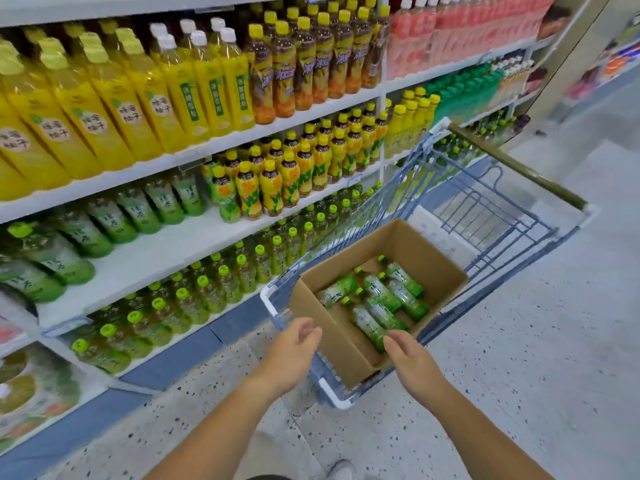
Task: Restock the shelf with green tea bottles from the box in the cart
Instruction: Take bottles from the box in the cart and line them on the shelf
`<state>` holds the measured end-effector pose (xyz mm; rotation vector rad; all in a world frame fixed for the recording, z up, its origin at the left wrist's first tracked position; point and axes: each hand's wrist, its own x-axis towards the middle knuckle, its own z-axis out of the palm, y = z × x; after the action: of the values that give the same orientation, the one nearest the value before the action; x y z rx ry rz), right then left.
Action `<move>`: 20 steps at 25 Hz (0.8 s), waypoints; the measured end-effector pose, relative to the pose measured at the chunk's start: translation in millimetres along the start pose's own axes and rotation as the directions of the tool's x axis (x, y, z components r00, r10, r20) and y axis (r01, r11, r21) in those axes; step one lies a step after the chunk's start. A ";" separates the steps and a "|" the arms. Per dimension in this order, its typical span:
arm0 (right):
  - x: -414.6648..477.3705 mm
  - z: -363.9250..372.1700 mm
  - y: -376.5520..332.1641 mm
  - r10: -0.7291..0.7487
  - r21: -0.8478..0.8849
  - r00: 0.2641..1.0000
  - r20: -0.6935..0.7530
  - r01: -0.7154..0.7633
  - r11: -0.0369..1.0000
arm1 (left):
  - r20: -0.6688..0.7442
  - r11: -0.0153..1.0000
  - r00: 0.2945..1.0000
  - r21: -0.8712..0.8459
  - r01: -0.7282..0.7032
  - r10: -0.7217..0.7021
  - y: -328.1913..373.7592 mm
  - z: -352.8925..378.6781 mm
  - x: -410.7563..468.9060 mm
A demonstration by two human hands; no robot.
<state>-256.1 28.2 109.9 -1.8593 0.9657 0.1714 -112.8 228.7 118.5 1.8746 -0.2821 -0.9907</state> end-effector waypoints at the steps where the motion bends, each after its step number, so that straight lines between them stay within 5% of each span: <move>1: 7.6 -9.2 3.0 0.019 0.002 1.000 0.006 -0.019 1.000 | -0.002 1.000 1.000 -0.008 0.016 -0.016 0.6 9.5 6.5; 8: 71.0 -41.0 1.9 0.138 0.036 0.989 -0.056 -0.136 0.990 | 0.031 0.996 0.996 -0.011 0.089 -0.088 11.8 39.5 78.9; 14: 127.4 -54.8 11.9 0.226 -0.001 0.970 -0.094 -0.227 0.974 | 0.211 0.974 0.954 0.124 0.188 -0.211 21.3 54.6 153.1; 20: 203.5 -63.0 39.8 0.244 -0.099 0.970 -0.013 -0.244 0.965 | 0.139 0.923 0.944 0.291 0.251 -0.300 19.9 90.3 228.0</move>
<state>-164.6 -141.2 10.4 -1.8254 1.2049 0.3736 -28.3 30.8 -0.8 2.1143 -0.2744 -1.3782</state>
